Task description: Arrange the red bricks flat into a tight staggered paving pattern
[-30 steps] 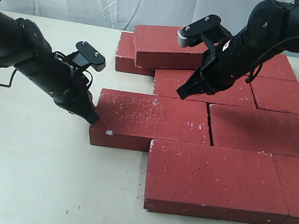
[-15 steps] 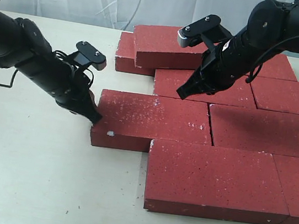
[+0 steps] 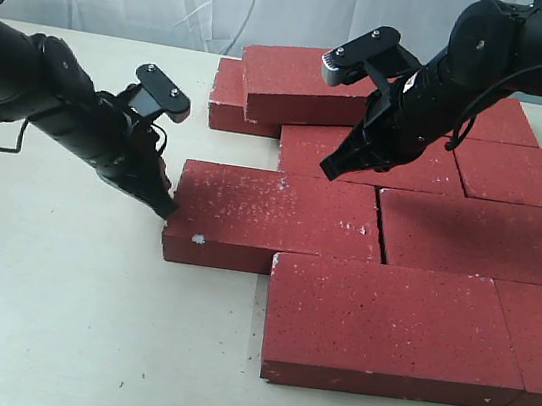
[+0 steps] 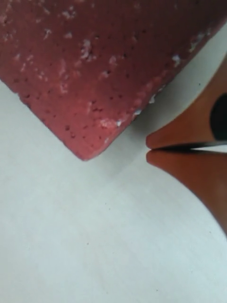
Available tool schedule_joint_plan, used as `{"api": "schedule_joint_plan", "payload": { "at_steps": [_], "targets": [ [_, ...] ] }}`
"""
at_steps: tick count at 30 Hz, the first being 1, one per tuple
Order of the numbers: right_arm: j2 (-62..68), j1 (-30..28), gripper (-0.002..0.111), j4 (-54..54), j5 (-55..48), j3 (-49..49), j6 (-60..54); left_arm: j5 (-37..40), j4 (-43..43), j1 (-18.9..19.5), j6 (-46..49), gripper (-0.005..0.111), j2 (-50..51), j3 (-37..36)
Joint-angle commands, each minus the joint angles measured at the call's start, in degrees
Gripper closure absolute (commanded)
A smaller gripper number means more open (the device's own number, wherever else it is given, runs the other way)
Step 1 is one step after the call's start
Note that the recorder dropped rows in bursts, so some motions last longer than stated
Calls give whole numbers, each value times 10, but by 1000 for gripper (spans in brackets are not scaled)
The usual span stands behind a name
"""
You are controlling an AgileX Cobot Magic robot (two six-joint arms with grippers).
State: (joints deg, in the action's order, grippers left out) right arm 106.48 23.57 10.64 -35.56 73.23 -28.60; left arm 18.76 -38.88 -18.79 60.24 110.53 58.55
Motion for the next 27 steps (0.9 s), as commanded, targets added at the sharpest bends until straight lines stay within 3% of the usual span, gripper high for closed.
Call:
{"api": "schedule_joint_plan", "payload": {
  "at_steps": [1, 4, 8, 12, 18, 27],
  "targets": [
    [0, -1, 109, -18, 2, 1, -3, 18, 49, 13, -38, 107, -16, 2],
    [-2, -2, 109, -42, 2, 1, 9, 25, 92, 47, -96, 107, -48, 2],
    [-11, -2, 109, -84, 64, 1, 13, 12, 59, 87, -136, 107, -89, 2],
    [-19, -32, 109, -102, 184, 13, 53, -41, -2, 89, -125, 107, -98, 2],
    [7, -95, 109, -91, 146, 97, 63, -151, -29, 78, -103, 107, -92, 30],
    [108, -151, 109, -52, 35, 272, 64, 57, -44, 78, -103, 107, 2, 215]
  ]
}}
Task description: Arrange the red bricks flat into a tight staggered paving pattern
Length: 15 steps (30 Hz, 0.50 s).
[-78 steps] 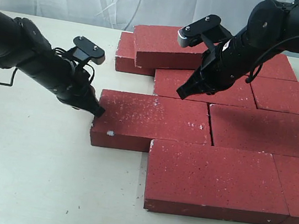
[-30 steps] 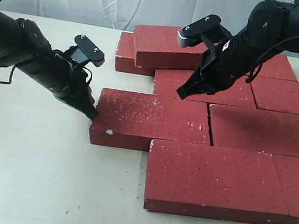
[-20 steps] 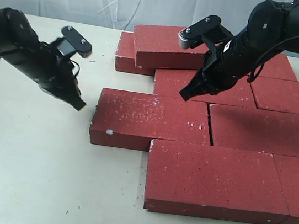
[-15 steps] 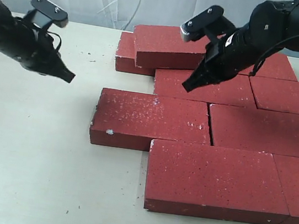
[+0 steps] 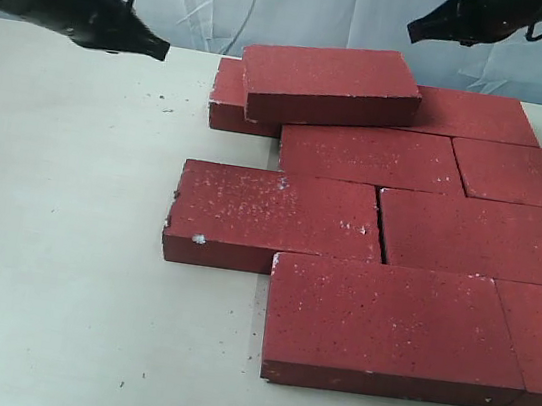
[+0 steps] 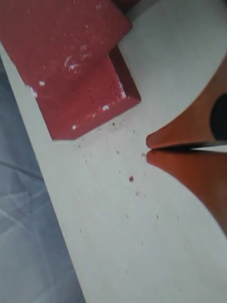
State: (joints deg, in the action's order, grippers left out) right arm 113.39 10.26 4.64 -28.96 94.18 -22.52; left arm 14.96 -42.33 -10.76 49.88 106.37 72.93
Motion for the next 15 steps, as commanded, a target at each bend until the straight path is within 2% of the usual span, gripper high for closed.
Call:
{"api": "schedule_joint_plan", "payload": {
  "at_steps": [1, 5, 10, 15],
  "targets": [
    [51, -23, 109, 15, -41, 81, 3, 108, -15, -3, 1, 107, 54, 88],
    [98, -35, 109, 25, -86, 150, 3, 147, -29, -3, 0, 107, 95, 144],
    [167, -40, 109, 20, -118, 233, 3, 231, -40, -3, 0, 107, 149, 216],
    [224, -40, 109, 6, -138, 303, 3, 246, -42, -3, -27, 107, 195, 266]
  ]
}}
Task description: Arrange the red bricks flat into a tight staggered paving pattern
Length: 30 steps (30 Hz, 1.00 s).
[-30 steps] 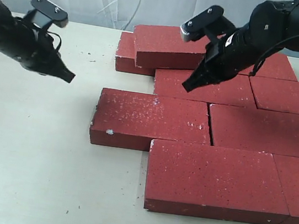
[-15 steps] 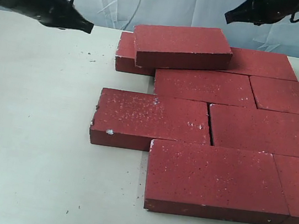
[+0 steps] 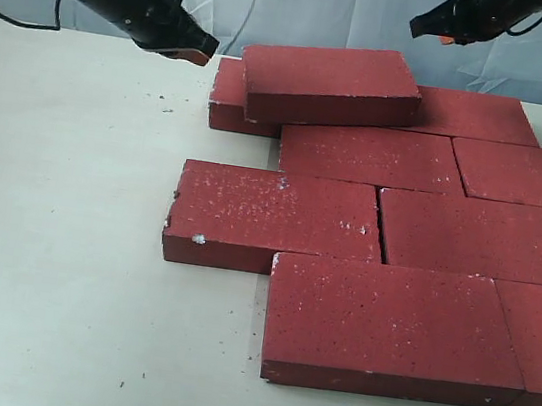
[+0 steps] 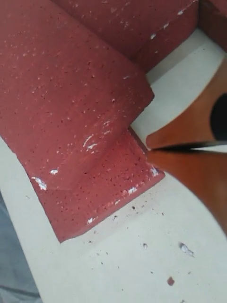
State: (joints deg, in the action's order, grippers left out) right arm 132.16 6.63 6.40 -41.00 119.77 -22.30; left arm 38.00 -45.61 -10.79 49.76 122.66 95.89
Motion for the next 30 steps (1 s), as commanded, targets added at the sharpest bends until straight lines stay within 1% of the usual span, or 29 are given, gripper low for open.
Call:
{"api": "schedule_joint_plan", "payload": {
  "at_steps": [1, 5, 9, 13, 15, 17, 21, 28, 30],
  "targets": [
    [47, -4, 109, -11, -25, 59, 1, 21, -9, -2, -26, 107, 41, 45],
    [78, -8, 109, -12, -59, 96, 1, 62, -14, -3, -26, 107, 73, 76],
    [90, -8, 109, -9, -80, 102, 1, 55, -23, -14, -29, 107, 92, 86],
    [95, -6, 109, 10, -105, 102, -22, 73, -26, -31, -36, 107, 108, 104],
    [95, -6, 109, 22, -117, 102, -39, 67, -29, -39, -38, 107, 111, 108],
    [95, -3, 109, 23, -124, 102, -42, 46, -28, -48, -38, 107, 111, 109],
    [95, 8, 109, 27, -132, 102, -48, 30, -30, -57, -38, 107, 111, 111],
    [77, 20, 109, 49, -134, 102, -56, 18, -19, -59, -42, 107, 104, 123],
    [66, 25, 109, 48, -138, 102, -57, 18, -3, -58, -47, 107, 94, 124]
  ]
}}
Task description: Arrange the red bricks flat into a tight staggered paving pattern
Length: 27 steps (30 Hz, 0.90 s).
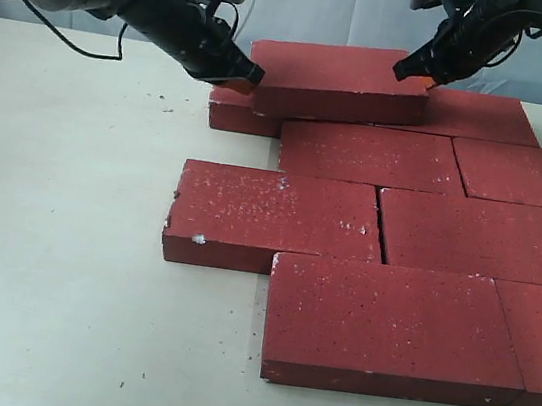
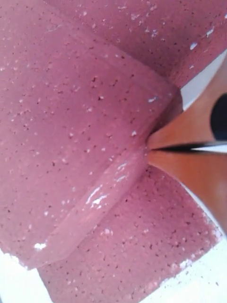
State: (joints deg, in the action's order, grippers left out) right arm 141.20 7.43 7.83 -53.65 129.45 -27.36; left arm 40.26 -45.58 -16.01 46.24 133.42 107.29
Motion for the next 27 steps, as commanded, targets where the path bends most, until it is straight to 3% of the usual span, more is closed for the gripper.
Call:
{"api": "schedule_joint_plan", "payload": {
  "at_steps": [1, 11, 20, 27],
  "targets": [
    [-31, 19, 109, 34, -15, 5, -6, -5, 11, -6, -15, 107, -20, 10],
    [-88, 61, 109, 39, -66, 5, 1, -29, 60, 6, -16, 107, -123, -54],
    [-140, 132, 109, 41, -114, 5, 42, -49, 63, 57, -5, 107, -247, -213],
    [-149, 216, 109, 17, -136, 5, 82, -101, 58, 58, 3, 107, -352, -334]
  ]
}}
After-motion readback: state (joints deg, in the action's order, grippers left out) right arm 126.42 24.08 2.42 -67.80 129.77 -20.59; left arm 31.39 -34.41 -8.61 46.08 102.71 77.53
